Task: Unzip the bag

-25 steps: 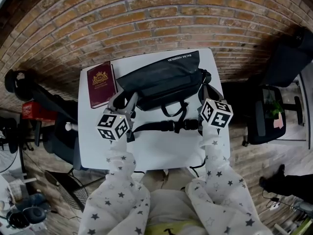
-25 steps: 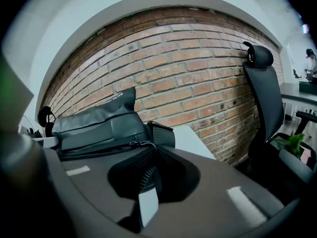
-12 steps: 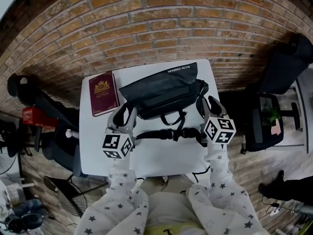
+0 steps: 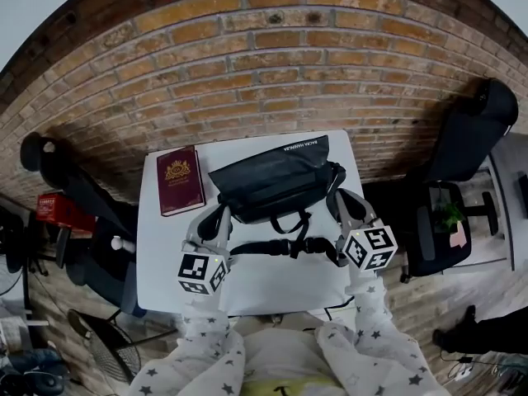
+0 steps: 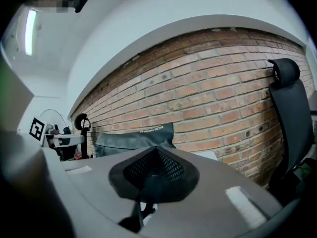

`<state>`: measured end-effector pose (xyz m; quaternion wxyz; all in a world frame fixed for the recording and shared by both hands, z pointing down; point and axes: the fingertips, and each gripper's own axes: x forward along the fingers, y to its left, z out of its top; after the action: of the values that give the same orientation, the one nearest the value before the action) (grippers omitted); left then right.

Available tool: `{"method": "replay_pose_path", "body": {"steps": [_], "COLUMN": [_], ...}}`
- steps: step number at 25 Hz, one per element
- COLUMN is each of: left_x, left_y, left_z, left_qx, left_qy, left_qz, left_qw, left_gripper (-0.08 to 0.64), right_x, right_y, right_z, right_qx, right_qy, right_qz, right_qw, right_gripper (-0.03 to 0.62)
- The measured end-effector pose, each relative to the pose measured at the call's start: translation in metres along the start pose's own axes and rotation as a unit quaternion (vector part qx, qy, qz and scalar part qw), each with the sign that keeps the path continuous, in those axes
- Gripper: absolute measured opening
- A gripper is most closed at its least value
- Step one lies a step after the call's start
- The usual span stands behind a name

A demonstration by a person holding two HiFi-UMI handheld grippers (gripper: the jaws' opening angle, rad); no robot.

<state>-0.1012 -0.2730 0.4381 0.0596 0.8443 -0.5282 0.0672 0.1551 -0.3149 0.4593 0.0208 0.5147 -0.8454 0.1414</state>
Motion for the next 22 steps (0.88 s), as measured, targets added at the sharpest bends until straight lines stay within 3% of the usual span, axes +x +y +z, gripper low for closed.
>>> {"method": "replay_pose_path", "body": {"steps": [14, 22], "left_x": [-0.032, -0.042], "left_y": [0.005, 0.006], "left_z": [0.049, 0.075], "left_qx": [0.009, 0.018], "left_qy": [-0.036, -0.06], "left_qz": [0.029, 0.039], "left_qw": [0.9989, 0.9972], "left_gripper": [-0.002, -0.002], "right_x": [-0.022, -0.03], "right_y": [0.047, 0.067], "right_z": [0.062, 0.094], "right_qx": [-0.012, -0.031], "right_qy": [-0.064, -0.096], "right_qz": [0.057, 0.067], "right_qw": [0.996, 0.993], "right_gripper": [0.009, 0.009]}}
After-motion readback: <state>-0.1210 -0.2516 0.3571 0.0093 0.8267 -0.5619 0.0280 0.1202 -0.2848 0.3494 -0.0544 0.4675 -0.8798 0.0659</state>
